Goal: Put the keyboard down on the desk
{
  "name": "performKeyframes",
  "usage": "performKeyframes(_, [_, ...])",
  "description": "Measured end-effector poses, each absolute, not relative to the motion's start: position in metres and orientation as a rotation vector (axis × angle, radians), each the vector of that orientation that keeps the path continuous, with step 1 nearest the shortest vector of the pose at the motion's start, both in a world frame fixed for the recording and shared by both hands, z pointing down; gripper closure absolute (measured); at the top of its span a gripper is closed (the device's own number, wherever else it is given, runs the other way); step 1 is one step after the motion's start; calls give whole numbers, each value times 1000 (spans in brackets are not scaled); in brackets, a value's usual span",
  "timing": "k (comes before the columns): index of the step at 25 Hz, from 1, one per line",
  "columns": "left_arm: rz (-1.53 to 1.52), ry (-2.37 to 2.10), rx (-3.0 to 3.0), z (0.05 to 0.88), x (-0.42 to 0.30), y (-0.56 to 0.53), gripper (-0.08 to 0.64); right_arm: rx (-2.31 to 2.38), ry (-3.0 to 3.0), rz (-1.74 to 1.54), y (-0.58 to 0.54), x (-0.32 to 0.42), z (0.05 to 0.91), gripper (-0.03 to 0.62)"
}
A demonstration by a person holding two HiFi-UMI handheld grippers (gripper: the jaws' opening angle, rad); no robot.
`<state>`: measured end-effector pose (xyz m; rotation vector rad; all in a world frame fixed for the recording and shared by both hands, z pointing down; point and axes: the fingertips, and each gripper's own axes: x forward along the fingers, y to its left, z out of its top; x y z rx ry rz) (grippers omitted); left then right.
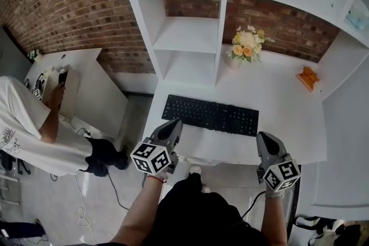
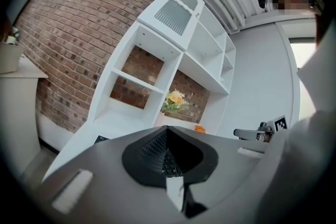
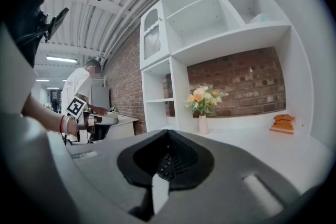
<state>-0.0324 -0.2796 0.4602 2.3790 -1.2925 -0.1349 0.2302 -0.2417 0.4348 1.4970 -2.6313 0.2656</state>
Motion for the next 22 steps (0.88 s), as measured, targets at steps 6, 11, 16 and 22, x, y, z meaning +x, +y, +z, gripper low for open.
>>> performKeyframes(6, [-171,-1302,2401,446,-32,-269,561,1516,-2638,189,-229,229,419,592])
performKeyframes(11, [-197,-1329,2419,437,-35,-260,561,1550,-2648,117,-218,231,404,592])
performKeyframes(16, [-235,-1372,2441,425,-39,-252,561,1578,-2667,74,-209,233,393,592])
performKeyframes(22, [-266,-1375,2453,421,-37,-242,561,1587,-2670,42,-200,233,389,592])
